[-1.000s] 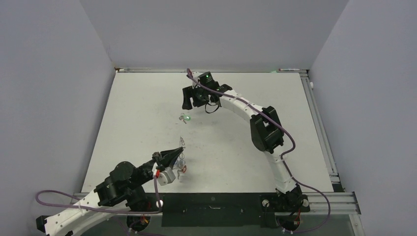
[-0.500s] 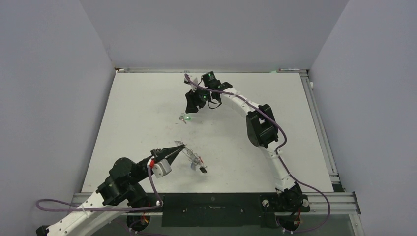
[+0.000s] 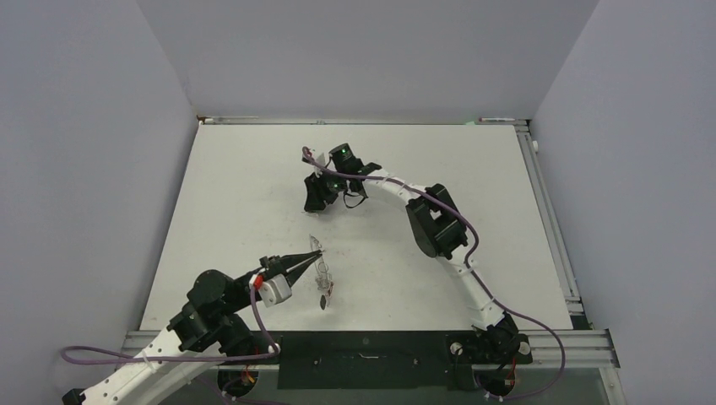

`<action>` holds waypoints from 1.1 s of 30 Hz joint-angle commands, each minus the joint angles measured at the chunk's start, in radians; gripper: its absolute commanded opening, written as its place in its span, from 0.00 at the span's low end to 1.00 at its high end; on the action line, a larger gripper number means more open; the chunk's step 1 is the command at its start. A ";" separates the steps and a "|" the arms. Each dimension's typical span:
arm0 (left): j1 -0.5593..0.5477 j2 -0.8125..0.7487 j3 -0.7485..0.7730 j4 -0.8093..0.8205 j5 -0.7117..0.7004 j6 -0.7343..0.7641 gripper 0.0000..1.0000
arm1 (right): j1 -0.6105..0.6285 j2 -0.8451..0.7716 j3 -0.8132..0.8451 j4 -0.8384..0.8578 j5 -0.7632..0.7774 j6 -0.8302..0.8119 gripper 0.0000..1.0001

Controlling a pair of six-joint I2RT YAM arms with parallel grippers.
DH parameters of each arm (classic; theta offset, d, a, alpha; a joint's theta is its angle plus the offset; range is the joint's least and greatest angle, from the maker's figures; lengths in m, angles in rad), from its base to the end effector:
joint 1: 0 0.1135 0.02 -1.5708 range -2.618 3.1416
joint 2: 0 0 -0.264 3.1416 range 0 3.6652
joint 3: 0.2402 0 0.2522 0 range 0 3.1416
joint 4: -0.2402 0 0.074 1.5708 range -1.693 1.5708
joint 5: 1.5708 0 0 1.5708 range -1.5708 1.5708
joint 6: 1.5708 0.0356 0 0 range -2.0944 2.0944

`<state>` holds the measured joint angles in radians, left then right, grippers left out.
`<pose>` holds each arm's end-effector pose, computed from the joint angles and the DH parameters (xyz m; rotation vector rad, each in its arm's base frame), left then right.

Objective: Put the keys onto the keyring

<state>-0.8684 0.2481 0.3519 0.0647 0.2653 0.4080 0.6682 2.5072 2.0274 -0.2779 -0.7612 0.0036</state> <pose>0.0629 -0.0887 0.2816 1.0223 1.0029 -0.5661 0.4166 0.3601 0.1415 -1.1449 2.0814 1.2165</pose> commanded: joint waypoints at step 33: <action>0.006 0.013 0.006 0.078 0.056 -0.006 0.00 | 0.026 -0.777 -0.937 -0.070 0.596 0.237 0.31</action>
<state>-0.8684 0.2523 0.3485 0.0647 0.3042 0.4042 0.6945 1.8851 1.1561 -0.2073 -0.2024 0.1890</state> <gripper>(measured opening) 0.006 0.301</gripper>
